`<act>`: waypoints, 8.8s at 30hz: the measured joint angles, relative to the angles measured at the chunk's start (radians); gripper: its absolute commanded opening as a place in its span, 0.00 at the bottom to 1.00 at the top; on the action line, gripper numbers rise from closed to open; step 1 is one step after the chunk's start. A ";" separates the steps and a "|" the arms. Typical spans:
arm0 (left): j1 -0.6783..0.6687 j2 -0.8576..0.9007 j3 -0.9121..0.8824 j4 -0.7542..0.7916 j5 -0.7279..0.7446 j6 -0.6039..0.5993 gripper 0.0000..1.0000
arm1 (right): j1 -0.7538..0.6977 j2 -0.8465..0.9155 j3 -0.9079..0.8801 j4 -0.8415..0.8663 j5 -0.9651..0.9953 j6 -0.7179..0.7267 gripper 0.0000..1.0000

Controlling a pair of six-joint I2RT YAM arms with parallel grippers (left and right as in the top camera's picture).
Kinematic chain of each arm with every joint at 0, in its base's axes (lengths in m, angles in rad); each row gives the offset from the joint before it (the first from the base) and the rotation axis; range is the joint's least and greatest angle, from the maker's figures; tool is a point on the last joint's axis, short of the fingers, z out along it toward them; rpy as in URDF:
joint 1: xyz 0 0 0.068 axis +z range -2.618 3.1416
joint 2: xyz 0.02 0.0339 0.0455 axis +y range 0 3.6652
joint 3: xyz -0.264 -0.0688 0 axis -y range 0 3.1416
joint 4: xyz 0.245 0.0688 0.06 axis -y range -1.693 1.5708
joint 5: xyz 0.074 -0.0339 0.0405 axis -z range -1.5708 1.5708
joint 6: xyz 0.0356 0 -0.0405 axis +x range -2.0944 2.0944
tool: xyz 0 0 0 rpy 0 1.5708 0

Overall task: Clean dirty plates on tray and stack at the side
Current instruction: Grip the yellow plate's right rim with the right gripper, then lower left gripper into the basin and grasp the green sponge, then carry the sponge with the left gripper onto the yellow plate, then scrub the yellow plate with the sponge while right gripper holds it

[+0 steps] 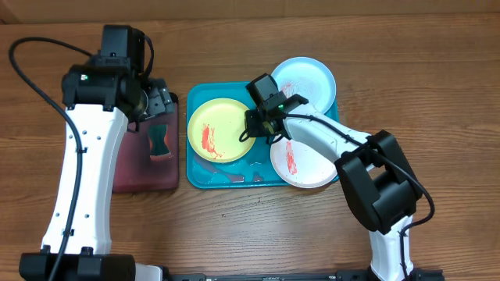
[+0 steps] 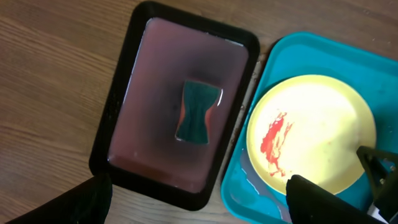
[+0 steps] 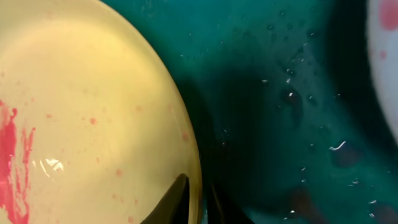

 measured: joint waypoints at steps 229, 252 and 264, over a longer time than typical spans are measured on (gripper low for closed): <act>-0.210 0.362 -0.406 0.649 0.030 0.077 0.04 | -0.046 0.010 0.021 -0.138 -0.160 0.127 0.04; -0.212 0.367 -0.427 0.862 0.400 0.166 0.04 | -0.048 0.010 0.021 -0.158 -0.237 0.138 0.04; -0.218 0.360 -0.394 0.561 0.045 0.076 0.04 | -0.046 0.012 0.021 -0.166 -0.253 0.130 0.04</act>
